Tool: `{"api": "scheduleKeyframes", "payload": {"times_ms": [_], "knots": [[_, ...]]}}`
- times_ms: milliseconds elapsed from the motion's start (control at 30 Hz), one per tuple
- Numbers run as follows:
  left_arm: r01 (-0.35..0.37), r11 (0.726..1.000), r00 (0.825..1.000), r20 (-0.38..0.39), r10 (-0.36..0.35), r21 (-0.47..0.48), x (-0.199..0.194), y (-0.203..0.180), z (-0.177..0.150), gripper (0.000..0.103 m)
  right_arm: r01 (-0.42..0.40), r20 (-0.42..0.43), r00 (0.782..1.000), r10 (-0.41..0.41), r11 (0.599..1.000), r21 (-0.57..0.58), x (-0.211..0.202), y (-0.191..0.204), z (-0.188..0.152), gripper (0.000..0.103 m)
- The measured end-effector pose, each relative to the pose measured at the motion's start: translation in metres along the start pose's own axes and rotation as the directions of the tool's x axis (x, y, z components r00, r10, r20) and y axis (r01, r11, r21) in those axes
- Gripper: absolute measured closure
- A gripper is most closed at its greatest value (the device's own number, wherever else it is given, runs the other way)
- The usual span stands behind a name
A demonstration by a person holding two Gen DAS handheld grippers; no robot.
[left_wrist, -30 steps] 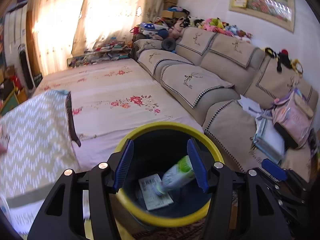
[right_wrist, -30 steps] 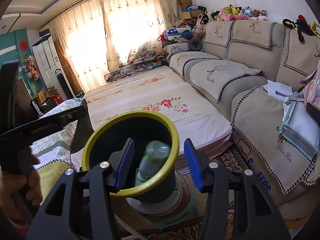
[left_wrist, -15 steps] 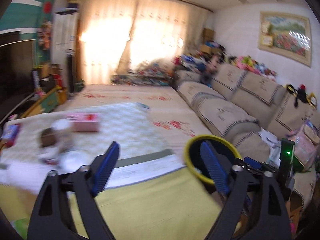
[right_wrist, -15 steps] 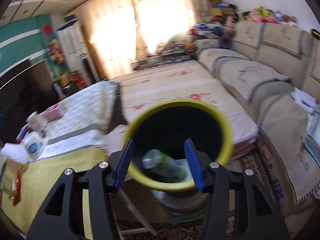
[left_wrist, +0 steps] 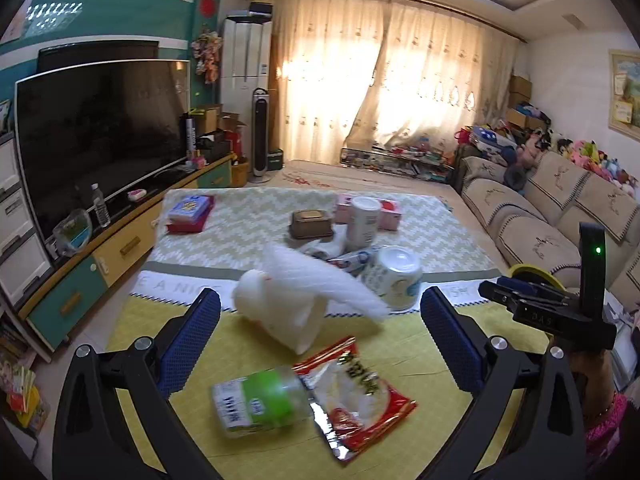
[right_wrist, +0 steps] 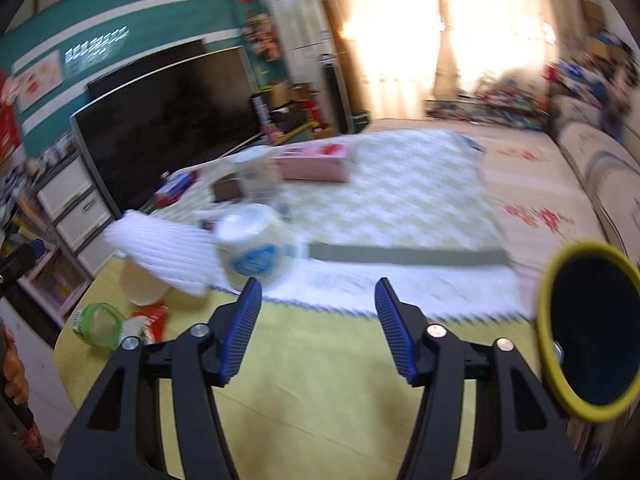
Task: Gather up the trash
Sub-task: 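Grasp the white upturned cup with the right gripper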
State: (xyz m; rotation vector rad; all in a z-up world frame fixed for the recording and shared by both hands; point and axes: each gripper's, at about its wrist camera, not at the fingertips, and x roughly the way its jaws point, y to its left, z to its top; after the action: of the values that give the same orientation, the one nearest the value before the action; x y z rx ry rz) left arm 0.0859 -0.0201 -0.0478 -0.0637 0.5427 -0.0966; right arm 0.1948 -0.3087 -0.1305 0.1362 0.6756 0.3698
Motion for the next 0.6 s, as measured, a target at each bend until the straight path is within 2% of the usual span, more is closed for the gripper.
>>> {"api": "scheduleKeyframes", "payload": {"times_ms": [167, 300, 400, 533, 600], "knots": [[0.002, 0.999, 1.0, -0.008, -0.002, -0.047, 0.0, 0.016, -0.004, 0.005, -0.03, -0.062, 0.998, 0.026, 0.997, -0.064, 0.04, 0.038, 0.024, 0.042], [0.008, 0.999, 1.0, -0.013, -0.008, -0.045, -0.001, 0.021, -0.009, 0.005, -0.035, -0.115, 0.993, 0.026, 0.996, -0.079, 0.066, 0.053, 0.032, 0.042], [0.016, 0.999, 1.0, -0.02, -0.017, -0.049, 0.004, 0.016, -0.008, 0.005, -0.025, -0.138, 0.99, 0.013, 0.996, -0.09, 0.086, 0.062, 0.035, 0.042], [0.025, 0.998, 0.999, -0.038, -0.028, -0.06, 0.006, 0.016, -0.013, 0.005, 0.011, -0.162, 0.986, -0.028, 0.994, -0.106, 0.106, 0.068, 0.038, 0.034], [0.026, 0.998, 0.999, -0.045, -0.029, -0.06, 0.008, 0.016, -0.015, 0.005, 0.024, -0.166, 0.985, -0.042, 0.994, -0.108, 0.113, 0.07, 0.039, 0.033]]}}
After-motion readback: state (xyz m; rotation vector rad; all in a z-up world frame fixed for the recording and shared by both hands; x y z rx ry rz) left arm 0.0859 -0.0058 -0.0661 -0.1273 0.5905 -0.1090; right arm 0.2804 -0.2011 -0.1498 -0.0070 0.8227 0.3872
